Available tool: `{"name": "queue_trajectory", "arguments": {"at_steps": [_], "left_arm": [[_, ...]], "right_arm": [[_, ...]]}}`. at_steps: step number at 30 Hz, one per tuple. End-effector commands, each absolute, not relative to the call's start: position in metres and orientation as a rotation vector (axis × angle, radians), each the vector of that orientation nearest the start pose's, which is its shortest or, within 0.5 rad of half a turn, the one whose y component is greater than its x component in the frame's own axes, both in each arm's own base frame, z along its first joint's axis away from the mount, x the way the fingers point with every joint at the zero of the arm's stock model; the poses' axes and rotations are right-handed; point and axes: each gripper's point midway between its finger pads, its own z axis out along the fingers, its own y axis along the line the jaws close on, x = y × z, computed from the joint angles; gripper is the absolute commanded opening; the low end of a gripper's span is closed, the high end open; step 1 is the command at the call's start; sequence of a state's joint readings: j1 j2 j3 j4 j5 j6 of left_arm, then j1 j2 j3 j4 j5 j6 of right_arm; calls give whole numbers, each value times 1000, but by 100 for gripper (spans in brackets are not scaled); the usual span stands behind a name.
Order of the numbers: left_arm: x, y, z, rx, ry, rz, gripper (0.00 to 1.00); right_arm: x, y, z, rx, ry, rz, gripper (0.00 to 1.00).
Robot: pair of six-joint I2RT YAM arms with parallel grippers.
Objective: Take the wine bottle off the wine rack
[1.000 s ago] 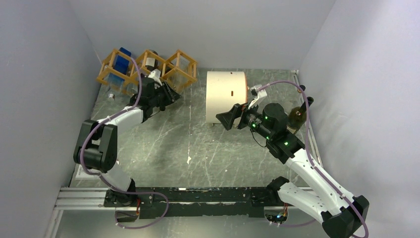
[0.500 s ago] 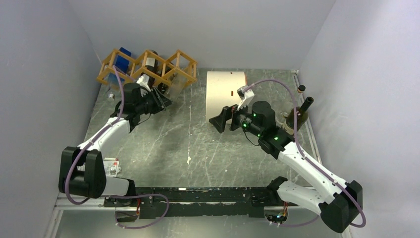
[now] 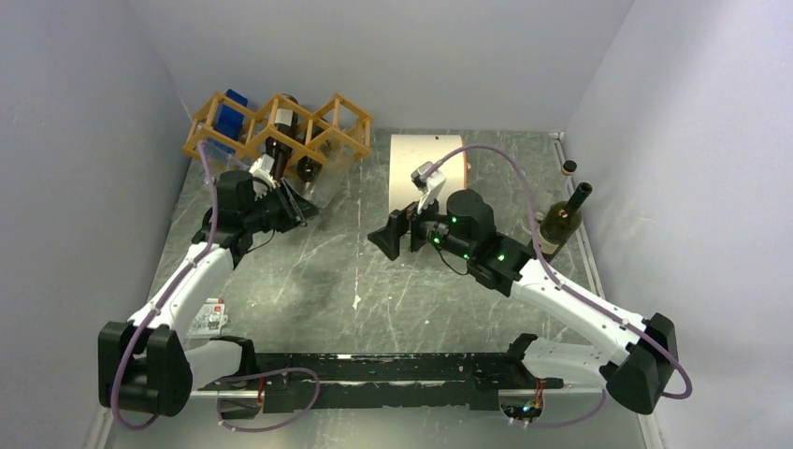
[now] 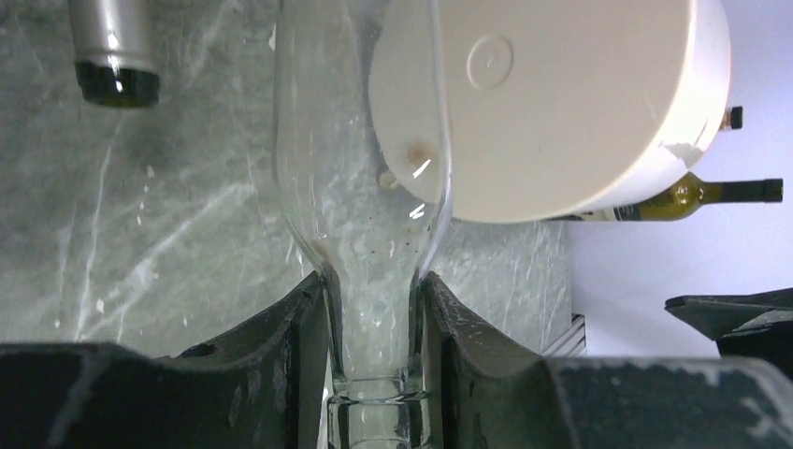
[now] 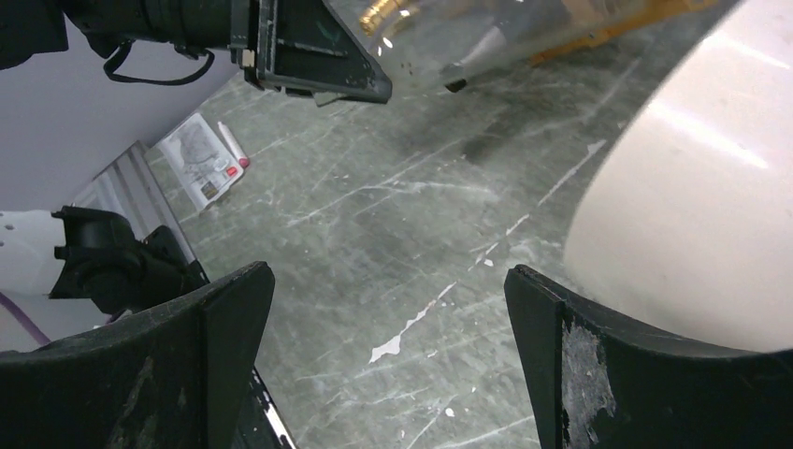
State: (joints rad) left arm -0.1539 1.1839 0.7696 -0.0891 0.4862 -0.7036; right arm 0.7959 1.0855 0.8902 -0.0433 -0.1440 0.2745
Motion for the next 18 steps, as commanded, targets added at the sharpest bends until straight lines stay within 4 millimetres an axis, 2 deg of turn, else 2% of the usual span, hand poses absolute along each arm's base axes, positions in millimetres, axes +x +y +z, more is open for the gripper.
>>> {"name": "queue_trajectory", "arguments": {"at_steps": [1, 7, 9, 11, 18], "left_arm": [[295, -164, 195, -207, 2148, -1093, 7], [268, -162, 187, -225, 2183, -1105, 7], [261, -158, 185, -222, 2199, -1081, 7], [253, -155, 181, -228, 2228, -1053, 7], [234, -149, 169, -210, 2314, -1013, 7]], "right_arm": [[241, 308, 278, -656, 1737, 820, 100], [240, 327, 274, -693, 1747, 815, 100], [235, 335, 267, -729, 1750, 819, 100], [233, 344, 275, -755, 1724, 818, 100], [228, 371, 259, -889, 1723, 778, 100]]}}
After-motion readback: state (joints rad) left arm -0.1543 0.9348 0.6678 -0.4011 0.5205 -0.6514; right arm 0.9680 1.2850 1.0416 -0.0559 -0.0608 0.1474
